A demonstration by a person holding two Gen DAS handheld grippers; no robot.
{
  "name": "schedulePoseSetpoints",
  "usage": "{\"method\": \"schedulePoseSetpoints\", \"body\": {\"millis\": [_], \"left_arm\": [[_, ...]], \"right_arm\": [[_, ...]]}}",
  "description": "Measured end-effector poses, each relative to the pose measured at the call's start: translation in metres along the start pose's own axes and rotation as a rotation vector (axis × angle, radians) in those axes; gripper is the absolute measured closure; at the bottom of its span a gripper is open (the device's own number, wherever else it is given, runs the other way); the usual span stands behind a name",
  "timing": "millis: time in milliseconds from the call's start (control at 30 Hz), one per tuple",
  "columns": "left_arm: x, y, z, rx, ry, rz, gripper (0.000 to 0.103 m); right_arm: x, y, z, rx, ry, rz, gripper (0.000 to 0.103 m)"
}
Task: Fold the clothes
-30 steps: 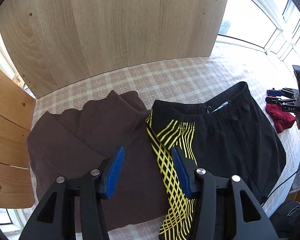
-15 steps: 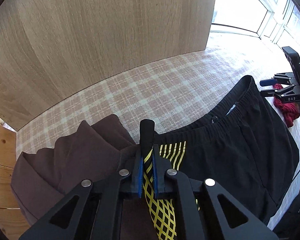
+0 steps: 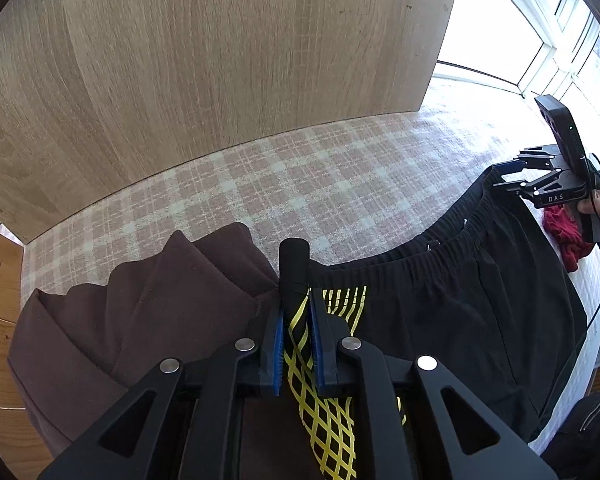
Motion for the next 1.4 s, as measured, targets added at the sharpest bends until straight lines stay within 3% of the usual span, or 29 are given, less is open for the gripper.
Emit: {"method": "schedulePoseSetpoints", "body": {"millis": [100, 133, 233, 333, 400, 567, 933, 1200, 1400], "left_arm": [[-0.003, -0.002, 0.005, -0.025, -0.018, -0.012, 0.09], [-0.004, -0.004, 0.006, -0.029, -0.026, -0.015, 0.088], [-0.006, -0.008, 0.008, -0.036, -0.031, -0.016, 0.084], [-0.011, -0.012, 0.013, -0.07, -0.056, -0.026, 0.087], [-0.008, -0.014, 0.016, -0.07, -0.057, -0.01, 0.093], [0.021, -0.016, 0.02, -0.054, -0.059, 0.064, 0.094], [0.156, -0.001, 0.057, -0.094, -0.071, 0.255, 0.094], [0.264, 0.039, 0.097, -0.161, -0.103, 0.407, 0.094], [0.334, 0.093, 0.144, -0.151, -0.169, 0.489, 0.094]], "right_arm": [[0.001, 0.001, -0.003, 0.005, 0.01, -0.003, 0.06], [0.002, 0.0, -0.003, -0.003, 0.007, -0.005, 0.071], [0.004, -0.001, -0.003, -0.024, 0.002, -0.01, 0.082], [0.008, 0.0, -0.001, -0.045, 0.005, -0.003, 0.093], [0.012, 0.001, 0.0, -0.06, 0.002, 0.001, 0.093], [0.043, 0.007, -0.008, -0.076, 0.002, 0.076, 0.094], [0.184, 0.037, -0.063, -0.077, 0.104, 0.236, 0.094], [0.304, 0.096, -0.119, -0.077, 0.195, 0.4, 0.094], [0.367, 0.156, -0.156, -0.048, 0.214, 0.498, 0.094]]}}
Point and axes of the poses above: each gripper's, at about its wrist camera, not at the fingertips, and x roughly against the way its jaws point, z to its right, y to its underside, the point moved 4 cm from there along -x, roughly the way its jaws point, and after that the axes turned 4 degrees about -x, right-handed, at the moved point
